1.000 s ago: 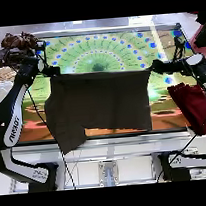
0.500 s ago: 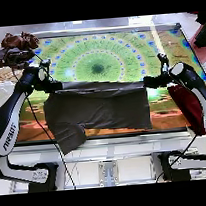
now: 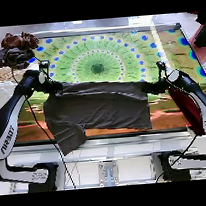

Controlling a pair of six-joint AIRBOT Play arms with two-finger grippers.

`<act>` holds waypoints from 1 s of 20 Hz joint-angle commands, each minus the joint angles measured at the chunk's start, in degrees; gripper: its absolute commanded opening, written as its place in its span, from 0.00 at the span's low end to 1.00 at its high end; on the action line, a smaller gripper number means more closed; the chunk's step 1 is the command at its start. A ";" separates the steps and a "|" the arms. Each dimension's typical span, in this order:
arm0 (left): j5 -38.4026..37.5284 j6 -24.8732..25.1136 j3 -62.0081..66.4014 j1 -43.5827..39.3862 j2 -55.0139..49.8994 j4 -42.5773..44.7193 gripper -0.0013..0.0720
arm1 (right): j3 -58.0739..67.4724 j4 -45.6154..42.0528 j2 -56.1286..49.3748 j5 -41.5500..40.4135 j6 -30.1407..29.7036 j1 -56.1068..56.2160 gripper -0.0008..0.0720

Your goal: Fold the shirts.

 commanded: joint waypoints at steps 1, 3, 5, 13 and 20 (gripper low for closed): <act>3.06 -1.31 2.86 0.04 7.06 0.90 0.33 | 2.62 -1.68 1.97 7.23 0.11 -0.09 0.54; 1.20 -1.33 1.92 0.28 16.15 4.66 0.33 | 2.80 -6.95 6.16 10.69 0.61 -0.09 0.54; -2.43 -1.44 -4.70 2.38 27.26 5.44 0.33 | 0.13 -11.39 10.78 13.25 1.66 -0.09 0.54; -16.33 -26.62 -50.10 7.13 70.97 -6.51 0.41 | -18.29 0.57 23.82 6.23 0.79 -1.68 0.58; -16.09 -27.43 -60.02 7.13 67.78 -19.80 0.59 | -18.29 6.56 27.96 5.79 -4.17 -1.68 0.58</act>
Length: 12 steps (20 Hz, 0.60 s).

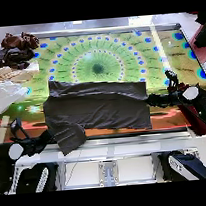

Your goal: Fold the shirts.

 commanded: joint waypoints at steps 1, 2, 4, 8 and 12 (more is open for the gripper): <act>-0.42 -1.66 -3.19 0.09 -3.02 -4.76 0.60 | -0.35 2.99 2.16 -0.39 -2.64 0.00 0.58; -0.83 -1.01 -3.19 0.09 -6.03 -4.94 0.60 | -0.35 3.39 2.71 -0.52 -2.71 0.00 0.58; 2.23 0.92 -3.17 0.09 -12.57 -5.99 0.60 | -0.35 4.22 4.02 -0.98 -3.10 0.00 0.58; 10.49 2.16 -3.13 0.09 -20.83 -7.93 0.60 | -0.35 4.42 7.72 -1.03 -3.04 0.00 0.58; 16.11 2.19 -3.13 0.09 -21.07 -9.16 0.59 | -0.35 4.42 11.21 -1.84 -2.29 0.00 0.58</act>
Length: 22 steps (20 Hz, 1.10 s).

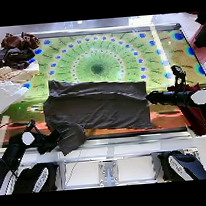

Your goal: Fold the shirts.

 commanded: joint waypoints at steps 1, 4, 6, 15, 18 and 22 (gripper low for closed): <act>4.33 0.37 -0.09 0.04 -1.95 -1.16 0.59 | -0.02 0.22 2.97 -1.03 0.90 0.00 0.58; 5.29 0.35 -0.07 0.04 -4.02 -1.38 0.40 | -0.02 0.20 3.87 -1.60 1.92 0.00 0.58; 6.78 0.42 -0.04 0.04 -4.15 -1.79 0.03 | -0.02 0.13 4.35 -1.44 2.47 0.00 0.56; 8.94 10.10 16.09 0.04 -4.15 -4.04 0.03 | -17.05 4.83 -0.04 8.26 7.28 -19.02 0.57; 8.33 11.58 18.95 0.04 -4.15 -4.17 0.03 | -23.45 3.91 -2.64 8.31 7.26 -22.43 0.57; 7.91 12.02 19.10 0.04 -4.15 -4.26 0.03 | -27.19 7.19 -6.80 4.17 6.10 -22.49 0.57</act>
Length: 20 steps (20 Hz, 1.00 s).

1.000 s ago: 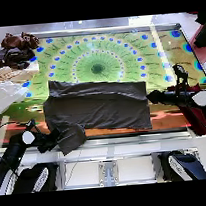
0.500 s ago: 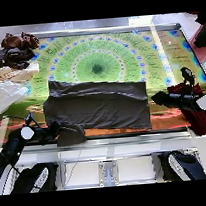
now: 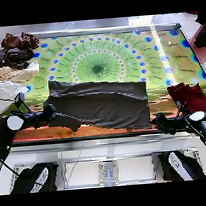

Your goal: Fold the shirts.

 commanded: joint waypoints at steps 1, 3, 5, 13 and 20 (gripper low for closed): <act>-0.22 0.96 1.03 0.02 -0.02 -0.13 0.03 | -3.34 4.76 -3.89 -3.96 -2.38 -1.20 0.57; -0.22 0.98 1.03 0.02 -0.02 -0.11 0.03 | -3.34 8.81 -6.19 -6.38 -3.98 -1.20 0.57; -0.26 0.98 1.03 0.02 -0.02 -0.11 0.03 | -3.34 15.32 -8.17 -7.91 -7.39 -1.22 0.56; 0.13 1.53 4.59 0.02 0.79 0.70 0.03 | 2.71 26.47 -5.88 5.46 -12.33 -1.25 0.06; -3.23 3.45 18.51 0.02 1.86 12.20 0.03 | 22.84 14.40 3.04 9.90 -2.45 -1.22 0.05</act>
